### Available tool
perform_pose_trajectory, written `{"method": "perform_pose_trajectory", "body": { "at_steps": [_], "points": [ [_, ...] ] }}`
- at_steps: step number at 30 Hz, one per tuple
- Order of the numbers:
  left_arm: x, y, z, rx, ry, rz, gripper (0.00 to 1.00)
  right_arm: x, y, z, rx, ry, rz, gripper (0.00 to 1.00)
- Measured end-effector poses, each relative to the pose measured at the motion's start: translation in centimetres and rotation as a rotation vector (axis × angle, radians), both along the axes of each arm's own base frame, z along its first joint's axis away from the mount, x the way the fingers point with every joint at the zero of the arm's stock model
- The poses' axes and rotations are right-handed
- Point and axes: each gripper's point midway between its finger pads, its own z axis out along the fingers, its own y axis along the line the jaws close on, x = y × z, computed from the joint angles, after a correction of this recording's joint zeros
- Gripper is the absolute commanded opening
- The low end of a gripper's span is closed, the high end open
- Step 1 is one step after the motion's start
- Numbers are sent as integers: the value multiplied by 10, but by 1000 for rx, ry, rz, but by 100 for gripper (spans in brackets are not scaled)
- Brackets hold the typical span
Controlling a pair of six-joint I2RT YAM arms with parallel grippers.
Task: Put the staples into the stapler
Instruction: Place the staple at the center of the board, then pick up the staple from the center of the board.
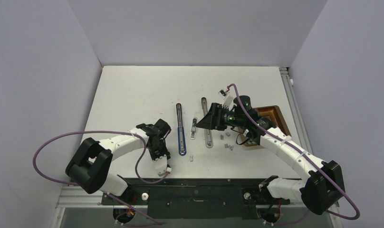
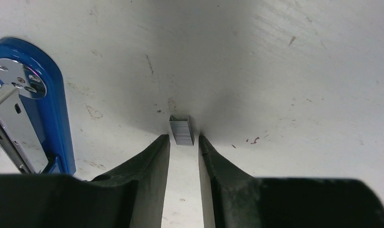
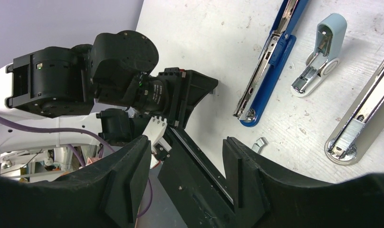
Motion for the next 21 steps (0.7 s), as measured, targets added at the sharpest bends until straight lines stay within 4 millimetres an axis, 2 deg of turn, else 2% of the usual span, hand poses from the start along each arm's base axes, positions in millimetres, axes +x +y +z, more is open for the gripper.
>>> {"method": "perform_pose_trajectory", "body": {
  "at_steps": [3,8,12,14,17,18,19,21],
  "points": [
    [0,-1,0,19,-11,-17,31,1,-2,-1,1,4,-5,56],
    [3,-3,1,19,-30,-23,48,-1,-4,-4,6,11,-7,58],
    [11,-9,15,-17,-79,-22,58,1,-5,-5,-1,2,-9,67],
    [23,-16,35,-67,-147,-15,68,1,-5,-8,-20,-7,-12,69],
    [47,-18,78,-163,-284,32,73,4,-1,-16,-97,-32,-23,69],
    [58,-12,95,-199,-340,74,75,5,3,-17,-126,-41,-21,67],
    [69,-2,112,-232,-399,134,84,7,14,-18,-168,-60,-9,66],
    [91,33,146,-298,-519,321,100,7,40,-20,-229,-102,33,63]
  ]
}}
